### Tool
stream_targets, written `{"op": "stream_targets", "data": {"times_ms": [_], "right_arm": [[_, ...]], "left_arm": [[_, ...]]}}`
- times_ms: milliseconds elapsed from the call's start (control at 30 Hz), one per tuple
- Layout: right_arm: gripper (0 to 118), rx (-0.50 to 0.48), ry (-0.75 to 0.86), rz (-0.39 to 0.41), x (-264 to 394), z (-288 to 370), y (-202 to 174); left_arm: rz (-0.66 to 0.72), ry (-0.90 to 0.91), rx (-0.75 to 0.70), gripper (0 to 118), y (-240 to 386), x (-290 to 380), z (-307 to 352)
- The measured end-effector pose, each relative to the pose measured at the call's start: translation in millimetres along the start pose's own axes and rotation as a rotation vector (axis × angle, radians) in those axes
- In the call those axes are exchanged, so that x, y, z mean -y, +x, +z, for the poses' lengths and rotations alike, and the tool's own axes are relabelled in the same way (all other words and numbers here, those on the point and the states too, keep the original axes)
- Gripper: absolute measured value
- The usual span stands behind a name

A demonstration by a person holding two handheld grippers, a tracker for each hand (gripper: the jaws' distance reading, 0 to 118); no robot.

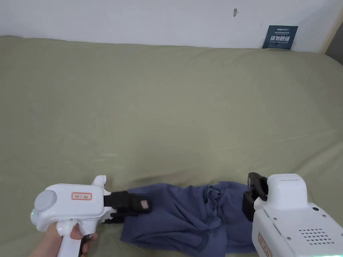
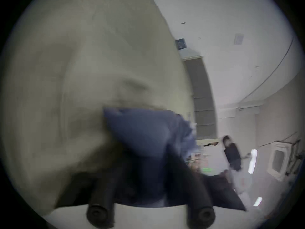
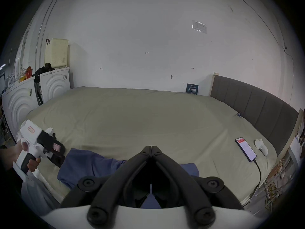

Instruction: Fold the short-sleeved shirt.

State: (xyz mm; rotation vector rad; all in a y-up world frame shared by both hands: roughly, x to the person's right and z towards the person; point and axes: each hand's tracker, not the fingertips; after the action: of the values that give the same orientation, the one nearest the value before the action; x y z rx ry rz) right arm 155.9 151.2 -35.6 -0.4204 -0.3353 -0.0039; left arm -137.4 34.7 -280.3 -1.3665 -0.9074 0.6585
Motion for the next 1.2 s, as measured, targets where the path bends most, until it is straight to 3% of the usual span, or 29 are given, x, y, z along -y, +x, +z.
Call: {"op": "stream_targets", "data": {"times_ms": [33, 100, 233, 400, 633, 867, 1000, 1200], "right_arm": [[0, -0.002, -0.001, 0.001, -0.3, 0.4, -0.1], [0, -0.005, 0.002, 0.01, -1.9, 1.5, -0.1], [0, -0.009, 0.021, 0.019, -9.0, 4.0, 0.4], [0, -0.019, 0.054, 0.005, -17.0, 4.7, -1.9], [0, -0.057, 0.081, 0.0, -23.0, 3.4, -14.0], [0, -0.07, 0.083, 0.002, -20.2, 9.9, -16.8], [0, -0.058, 0.08, -0.002, -18.7, 12.5, -8.5], [0, -0.028, 0.07, -0.017, -14.3, 13.6, 8.7]], "left_arm": [[-0.038, 0.003, -0.061, 12, 1.7, 2.9, -4.6], [0.003, 0.006, 0.036, 12, 0.1, 2.1, 4.9], [-0.003, 0.045, -0.039, 11, 2.4, -4.2, 35.9], [0.037, 0.167, -0.105, 11, 10.0, 5.2, 113.2], [-0.018, 0.311, -0.345, 11, 33.6, 11.3, 207.6], [-0.143, 0.264, -0.312, 11, 102.1, 15.4, 164.8], [-0.204, 0.21, -0.283, 11, 140.9, 16.9, 115.0], [-0.27, 0.09, -0.354, 11, 160.8, 15.3, 19.4]]}}
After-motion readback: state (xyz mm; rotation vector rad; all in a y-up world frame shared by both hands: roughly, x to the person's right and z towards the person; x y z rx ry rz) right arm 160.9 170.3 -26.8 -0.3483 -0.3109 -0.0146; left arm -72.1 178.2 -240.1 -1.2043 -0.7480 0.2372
